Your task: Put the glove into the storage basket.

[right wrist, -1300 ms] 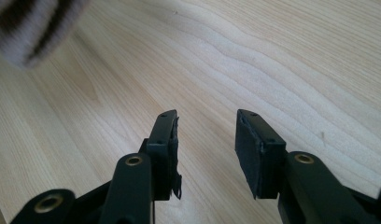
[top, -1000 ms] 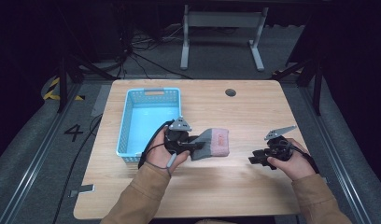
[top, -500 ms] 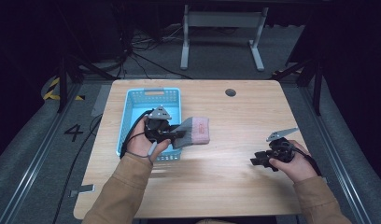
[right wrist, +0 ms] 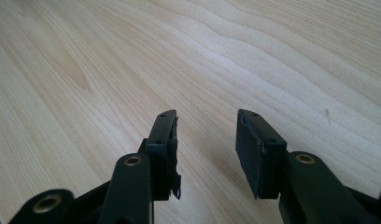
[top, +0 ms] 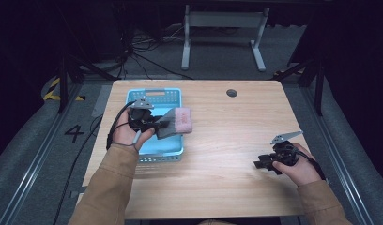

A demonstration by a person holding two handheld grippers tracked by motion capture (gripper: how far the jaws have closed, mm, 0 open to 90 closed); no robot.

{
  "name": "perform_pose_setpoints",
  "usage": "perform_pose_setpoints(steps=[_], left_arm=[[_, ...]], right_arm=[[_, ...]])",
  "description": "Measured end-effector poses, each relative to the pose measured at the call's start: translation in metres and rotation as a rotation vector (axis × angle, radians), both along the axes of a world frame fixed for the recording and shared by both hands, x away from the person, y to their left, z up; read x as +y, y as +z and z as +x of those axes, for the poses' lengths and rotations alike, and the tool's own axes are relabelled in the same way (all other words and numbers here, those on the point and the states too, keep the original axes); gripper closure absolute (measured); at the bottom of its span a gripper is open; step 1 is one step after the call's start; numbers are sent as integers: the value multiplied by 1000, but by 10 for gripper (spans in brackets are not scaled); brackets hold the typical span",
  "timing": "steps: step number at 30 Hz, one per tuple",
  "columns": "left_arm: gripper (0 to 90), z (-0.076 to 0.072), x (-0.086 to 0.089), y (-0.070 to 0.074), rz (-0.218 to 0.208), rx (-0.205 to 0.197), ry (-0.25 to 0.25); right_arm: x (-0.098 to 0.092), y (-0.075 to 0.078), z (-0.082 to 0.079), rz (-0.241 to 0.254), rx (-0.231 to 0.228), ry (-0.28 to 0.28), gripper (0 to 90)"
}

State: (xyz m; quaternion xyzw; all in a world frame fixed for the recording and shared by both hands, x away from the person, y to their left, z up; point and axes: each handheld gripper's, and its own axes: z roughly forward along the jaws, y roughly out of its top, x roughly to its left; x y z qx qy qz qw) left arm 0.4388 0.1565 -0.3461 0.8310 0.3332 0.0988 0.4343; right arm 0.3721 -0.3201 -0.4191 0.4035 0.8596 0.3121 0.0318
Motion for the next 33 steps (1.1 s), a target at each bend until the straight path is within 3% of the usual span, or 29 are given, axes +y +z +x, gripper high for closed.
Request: perform_pose_setpoints(steps=[7,12,14,21,25,28,33], left_arm=[[698,17,15,-4,10,1,33],[698,30,24,-6,42,-1,47],[698,34,25,-9,33,10,49],[695,46,26,-21,79,32,47],[693,50,24,-27,40,38,36],[693,53,21,-30,70,39,38],[691,57,18,-38,102,74,51]], right_arm=[[-2,-1,-2,-3,3,-6,597],[-3,-3,-3,-1,8,-10,595],[-3,-4,-3,-2,7,-9,594],[-5,-5,-6,-5,10,-16,591],[-6,-5,-8,-7,10,-17,590],[-7,-5,-8,-5,8,-21,590],[-7,-6,-8,-5,9,-21,588]])
